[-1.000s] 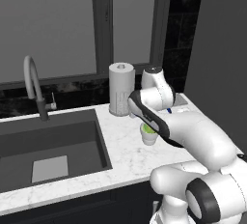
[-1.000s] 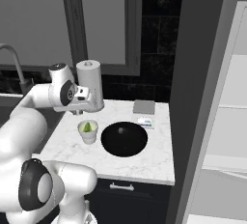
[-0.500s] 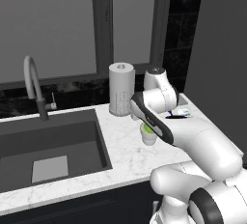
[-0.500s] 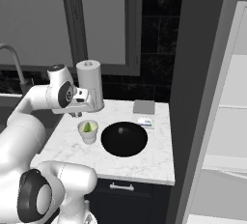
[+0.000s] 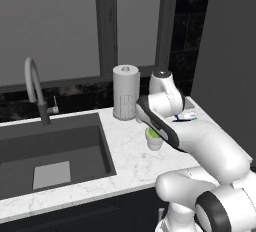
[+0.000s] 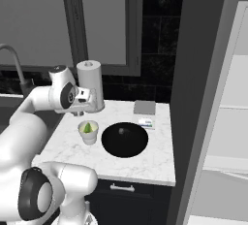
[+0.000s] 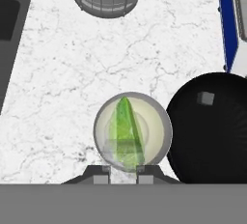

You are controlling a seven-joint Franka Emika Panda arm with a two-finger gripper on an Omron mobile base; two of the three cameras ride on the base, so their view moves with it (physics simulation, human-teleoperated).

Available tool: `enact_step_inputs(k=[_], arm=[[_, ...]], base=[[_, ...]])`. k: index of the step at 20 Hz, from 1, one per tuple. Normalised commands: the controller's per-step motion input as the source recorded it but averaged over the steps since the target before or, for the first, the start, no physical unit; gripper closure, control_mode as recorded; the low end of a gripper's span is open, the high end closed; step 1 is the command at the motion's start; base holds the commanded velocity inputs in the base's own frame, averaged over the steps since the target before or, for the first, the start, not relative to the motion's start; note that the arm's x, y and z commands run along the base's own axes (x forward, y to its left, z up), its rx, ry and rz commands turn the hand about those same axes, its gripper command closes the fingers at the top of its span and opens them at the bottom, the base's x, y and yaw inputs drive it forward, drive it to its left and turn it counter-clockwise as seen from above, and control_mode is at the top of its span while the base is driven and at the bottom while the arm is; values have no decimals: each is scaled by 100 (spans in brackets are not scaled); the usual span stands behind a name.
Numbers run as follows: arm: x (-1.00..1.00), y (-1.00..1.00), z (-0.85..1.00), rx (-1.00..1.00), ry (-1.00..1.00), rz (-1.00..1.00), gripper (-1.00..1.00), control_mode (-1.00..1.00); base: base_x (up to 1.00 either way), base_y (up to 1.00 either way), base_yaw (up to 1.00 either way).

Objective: Grab a lemon wedge from the fridge and one ice cube from the ice bowl, and put them in the glass of lemonade.

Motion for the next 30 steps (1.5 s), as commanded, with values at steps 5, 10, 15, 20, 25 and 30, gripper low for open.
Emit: enact_step_inputs(k=[5,10,15,20,25,30], arm=[[23,-8,0,0,4,0,100,-100],[1,0,-12,0,5,0,100,-100],[6,-4,-1,0,2,0,100,-100],[1,-16,0,0,0,0,100,-100],[4,-5,0,0,1,0,100,-100],[9,0,-13,0,0,0,100,-100]], base=[[0,0,0],[0,0,0],[0,0,0],[0,0,0],[0,0,0],[0,0,0]])
